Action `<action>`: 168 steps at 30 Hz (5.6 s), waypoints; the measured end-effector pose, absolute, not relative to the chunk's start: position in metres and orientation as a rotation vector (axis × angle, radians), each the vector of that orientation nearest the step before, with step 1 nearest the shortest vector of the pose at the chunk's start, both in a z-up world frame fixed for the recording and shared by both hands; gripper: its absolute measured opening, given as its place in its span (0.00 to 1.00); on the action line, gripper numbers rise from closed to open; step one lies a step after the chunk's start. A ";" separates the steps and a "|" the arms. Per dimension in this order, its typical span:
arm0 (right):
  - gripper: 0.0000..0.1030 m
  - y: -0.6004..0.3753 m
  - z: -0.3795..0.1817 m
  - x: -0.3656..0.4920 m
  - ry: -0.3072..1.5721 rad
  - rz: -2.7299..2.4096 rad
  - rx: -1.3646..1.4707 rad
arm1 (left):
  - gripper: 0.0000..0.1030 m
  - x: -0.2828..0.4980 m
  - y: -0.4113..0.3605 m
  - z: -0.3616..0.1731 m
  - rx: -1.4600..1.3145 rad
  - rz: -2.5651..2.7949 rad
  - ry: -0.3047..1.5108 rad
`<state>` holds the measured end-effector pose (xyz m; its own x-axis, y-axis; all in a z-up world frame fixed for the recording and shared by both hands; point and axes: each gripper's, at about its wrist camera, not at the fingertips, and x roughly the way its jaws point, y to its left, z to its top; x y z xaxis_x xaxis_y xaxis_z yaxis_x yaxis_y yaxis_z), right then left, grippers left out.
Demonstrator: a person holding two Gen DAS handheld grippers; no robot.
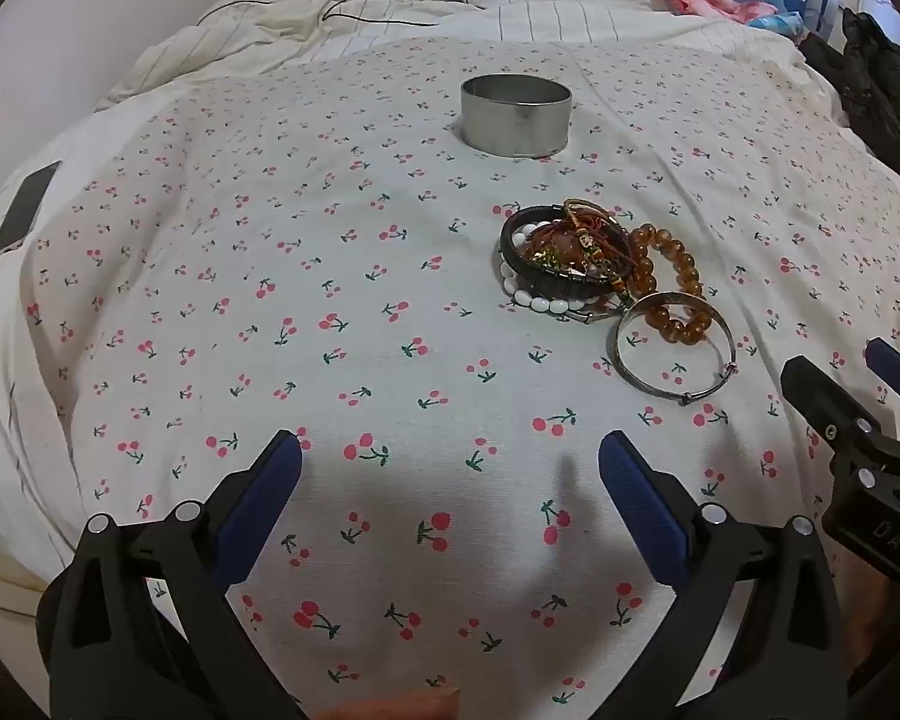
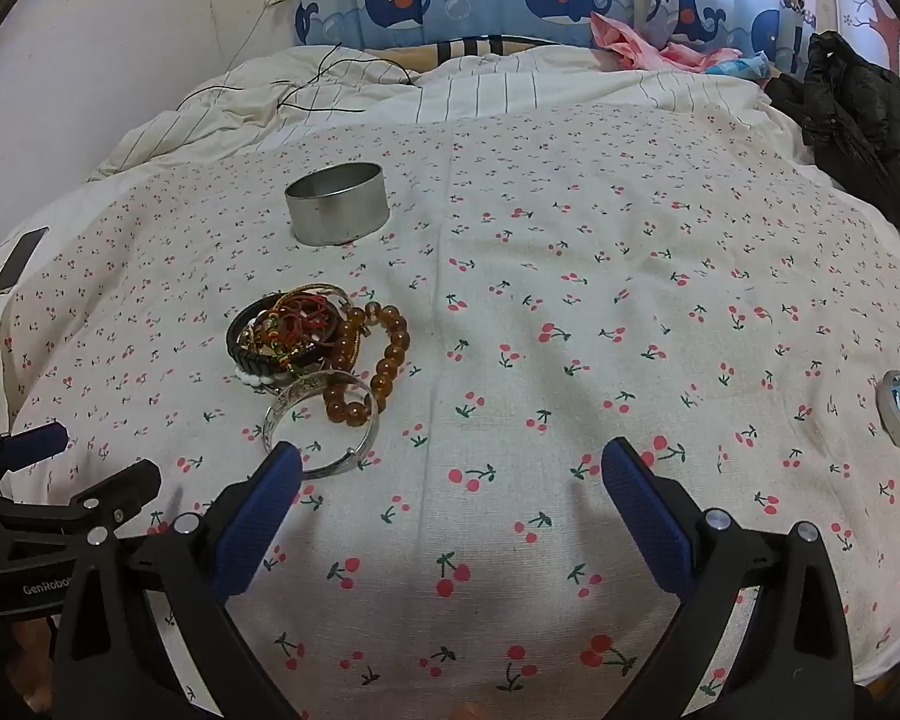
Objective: Organize jewelry
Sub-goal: 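Move both grippers toward the jewelry pile beside the silver tin, then grasp the gold string bracelet with left gripper while right gripper grasps silver bangle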
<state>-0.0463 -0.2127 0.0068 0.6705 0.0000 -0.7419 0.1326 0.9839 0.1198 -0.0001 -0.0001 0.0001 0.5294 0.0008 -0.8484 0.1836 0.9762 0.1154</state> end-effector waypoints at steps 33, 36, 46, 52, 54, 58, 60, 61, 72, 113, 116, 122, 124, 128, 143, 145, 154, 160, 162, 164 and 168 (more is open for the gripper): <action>0.93 -0.218 0.016 -0.048 0.778 -0.087 0.191 | 0.93 0.031 0.031 -0.005 0.028 -0.232 1.011; 0.93 -0.218 0.013 -0.045 0.798 -0.065 0.210 | 0.92 0.037 0.031 -0.005 -0.014 -0.253 1.019; 0.93 -0.222 0.034 -0.004 0.794 0.017 0.114 | 0.93 0.084 0.011 0.012 0.034 -0.242 0.932; 0.93 -0.225 0.015 0.010 0.841 0.070 0.189 | 0.93 0.097 0.006 0.001 0.090 -0.191 0.899; 0.93 -0.218 0.015 0.013 0.840 0.073 0.153 | 0.93 0.099 0.006 -0.006 0.104 -0.184 0.930; 0.93 -0.212 0.013 0.023 0.834 0.063 0.140 | 0.93 0.098 0.006 -0.005 0.102 -0.206 0.929; 0.93 -0.210 0.012 0.027 0.829 0.055 0.145 | 0.93 0.095 0.007 -0.002 0.109 -0.207 0.911; 0.93 -0.209 0.011 0.028 0.828 0.056 0.141 | 0.93 0.095 0.007 -0.002 0.110 -0.208 0.908; 0.93 -0.199 0.006 0.026 0.819 0.045 0.094 | 0.93 0.096 0.008 -0.002 0.093 -0.223 0.920; 0.93 -0.218 0.001 0.022 0.899 0.055 0.089 | 0.93 0.131 0.058 0.005 -0.123 -0.401 1.049; 0.93 -0.215 -0.001 0.020 0.917 0.083 0.050 | 0.93 0.136 0.051 0.004 -0.097 -0.463 1.067; 0.80 -0.203 -0.008 0.018 0.934 0.151 0.025 | 0.93 0.120 0.003 0.008 0.056 -0.614 1.012; 0.70 -0.203 -0.011 0.019 0.950 0.179 0.046 | 0.93 0.113 -0.012 0.011 0.144 -0.641 0.973; 0.49 -0.201 -0.018 0.023 0.974 0.196 0.075 | 0.93 0.110 -0.025 0.010 0.185 -0.671 0.971; 0.05 -0.204 -0.019 0.019 0.982 0.211 0.082 | 0.93 0.116 -0.049 0.000 0.088 -0.795 1.016; 0.05 -0.215 -0.014 0.017 0.958 0.175 0.106 | 0.93 0.119 -0.052 -0.003 0.071 -0.787 1.022; 0.06 -0.239 -0.006 0.016 0.923 0.102 0.163 | 0.93 0.137 -0.078 -0.016 0.078 -0.752 1.063; 0.06 -0.244 -0.009 0.019 0.932 0.095 0.188 | 0.64 0.143 -0.072 -0.022 0.032 -0.742 1.092; 0.07 -0.245 -0.009 0.017 0.934 0.094 0.190 | 0.41 0.147 -0.067 -0.023 0.003 -0.737 1.099; 0.07 -0.246 -0.009 0.018 0.936 0.094 0.198 | 0.26 0.151 -0.063 -0.027 -0.030 -0.747 1.135; 0.07 -0.247 -0.011 0.019 0.939 0.092 0.208 | 0.07 0.152 -0.063 -0.029 -0.020 -0.736 1.134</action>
<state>0.0186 -0.2473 -0.0106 0.5883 0.1687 -0.7908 0.0117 0.9761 0.2170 0.1516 -0.0631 -0.0287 0.2171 -0.5409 -0.8126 0.5219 0.7678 -0.3716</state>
